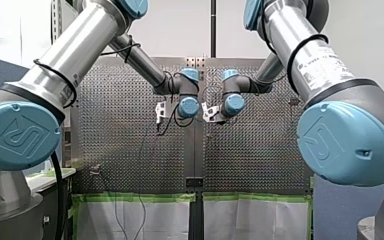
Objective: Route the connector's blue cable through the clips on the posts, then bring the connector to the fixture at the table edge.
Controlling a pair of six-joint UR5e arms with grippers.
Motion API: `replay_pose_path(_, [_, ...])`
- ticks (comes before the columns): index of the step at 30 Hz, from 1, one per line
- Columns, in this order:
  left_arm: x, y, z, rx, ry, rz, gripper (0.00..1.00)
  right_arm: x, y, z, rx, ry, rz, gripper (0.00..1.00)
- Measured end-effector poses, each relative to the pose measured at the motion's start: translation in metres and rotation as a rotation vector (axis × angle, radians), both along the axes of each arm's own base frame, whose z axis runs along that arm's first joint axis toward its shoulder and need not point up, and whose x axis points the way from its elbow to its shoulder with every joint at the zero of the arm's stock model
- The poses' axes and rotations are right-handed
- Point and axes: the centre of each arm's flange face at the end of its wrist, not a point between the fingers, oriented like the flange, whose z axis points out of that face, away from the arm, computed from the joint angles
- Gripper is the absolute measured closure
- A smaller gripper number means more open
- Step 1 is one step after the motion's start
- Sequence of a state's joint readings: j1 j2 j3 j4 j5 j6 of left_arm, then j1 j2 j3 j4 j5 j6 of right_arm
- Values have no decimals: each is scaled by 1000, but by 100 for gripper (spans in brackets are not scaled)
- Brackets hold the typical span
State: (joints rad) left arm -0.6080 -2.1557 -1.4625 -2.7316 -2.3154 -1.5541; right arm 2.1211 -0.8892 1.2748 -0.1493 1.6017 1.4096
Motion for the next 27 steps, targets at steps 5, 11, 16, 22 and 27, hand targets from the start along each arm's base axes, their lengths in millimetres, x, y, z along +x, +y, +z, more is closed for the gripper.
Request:
replay_pose_path(5, [-7,-1,-10,5,-5,-9,100,-1,9,8,-12,-8,5,100])
replay_pose_path(11, [-13,-1,-21,9,-9,-23,100,-4,21,23,-37,-47,9,100])
replay_pose_path(16, [-21,0,-32,14,-2,-41,100,-5,34,24,-34,-48,19,100])
replay_pose_path(22, [-29,3,-45,22,11,-60,100,-5,48,11,-17,-37,28,100])
replay_pose_path(27, [-32,5,-50,28,23,-68,100,-7,60,-3,4,-23,36,100])
